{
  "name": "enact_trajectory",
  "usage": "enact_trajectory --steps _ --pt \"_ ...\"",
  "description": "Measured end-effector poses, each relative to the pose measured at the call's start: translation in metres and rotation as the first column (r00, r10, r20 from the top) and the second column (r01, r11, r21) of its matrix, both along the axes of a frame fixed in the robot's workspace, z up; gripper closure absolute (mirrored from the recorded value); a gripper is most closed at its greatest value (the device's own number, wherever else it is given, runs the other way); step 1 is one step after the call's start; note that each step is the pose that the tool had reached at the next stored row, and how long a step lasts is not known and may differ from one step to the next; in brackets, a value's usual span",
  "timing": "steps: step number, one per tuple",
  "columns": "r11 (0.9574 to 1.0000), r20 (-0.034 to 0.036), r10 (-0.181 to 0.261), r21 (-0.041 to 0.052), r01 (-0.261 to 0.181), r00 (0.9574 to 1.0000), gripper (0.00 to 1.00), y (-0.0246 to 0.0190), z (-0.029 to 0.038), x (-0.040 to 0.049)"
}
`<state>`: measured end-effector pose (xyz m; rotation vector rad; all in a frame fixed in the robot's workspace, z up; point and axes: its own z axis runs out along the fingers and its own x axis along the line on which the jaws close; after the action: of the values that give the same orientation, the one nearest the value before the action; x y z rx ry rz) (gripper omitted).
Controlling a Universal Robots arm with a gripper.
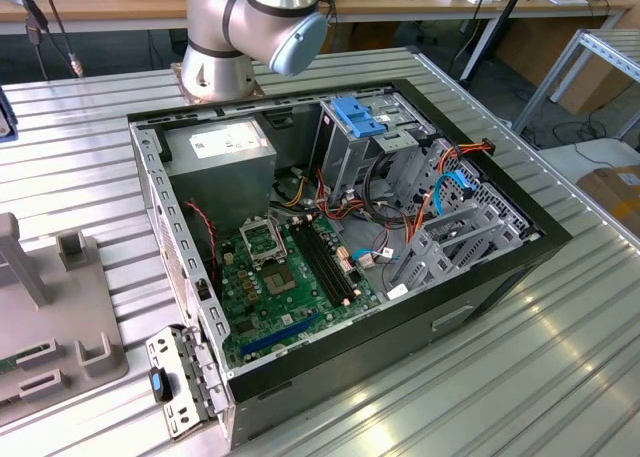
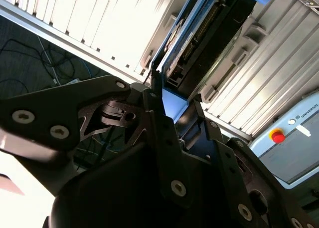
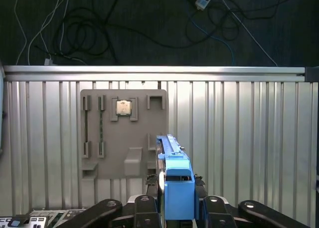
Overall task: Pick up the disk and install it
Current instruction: 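Pick up the disk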
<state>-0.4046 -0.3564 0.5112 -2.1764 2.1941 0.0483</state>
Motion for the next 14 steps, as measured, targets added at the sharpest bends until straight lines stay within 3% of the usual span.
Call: enact_trajectory --steps 4,7,9,14 --pt "1.0000 -0.0001 0.000 0.0000 0.000 1.0000 0.64 0.0000 0.0000 0.0101" --pt "1.0000 -0.0002 0.000 0.0000 0.000 1.0000 0.64 0.0000 0.0000 0.0298" --pt "1.0000 -0.0004 0.000 -0.0001 0.000 1.0000 0.64 0.0000 0.0000 0.0377" --pt "1.0000 -0.0003 0.000 0.0000 0.000 1.0000 0.64 0.0000 0.0000 0.0723"
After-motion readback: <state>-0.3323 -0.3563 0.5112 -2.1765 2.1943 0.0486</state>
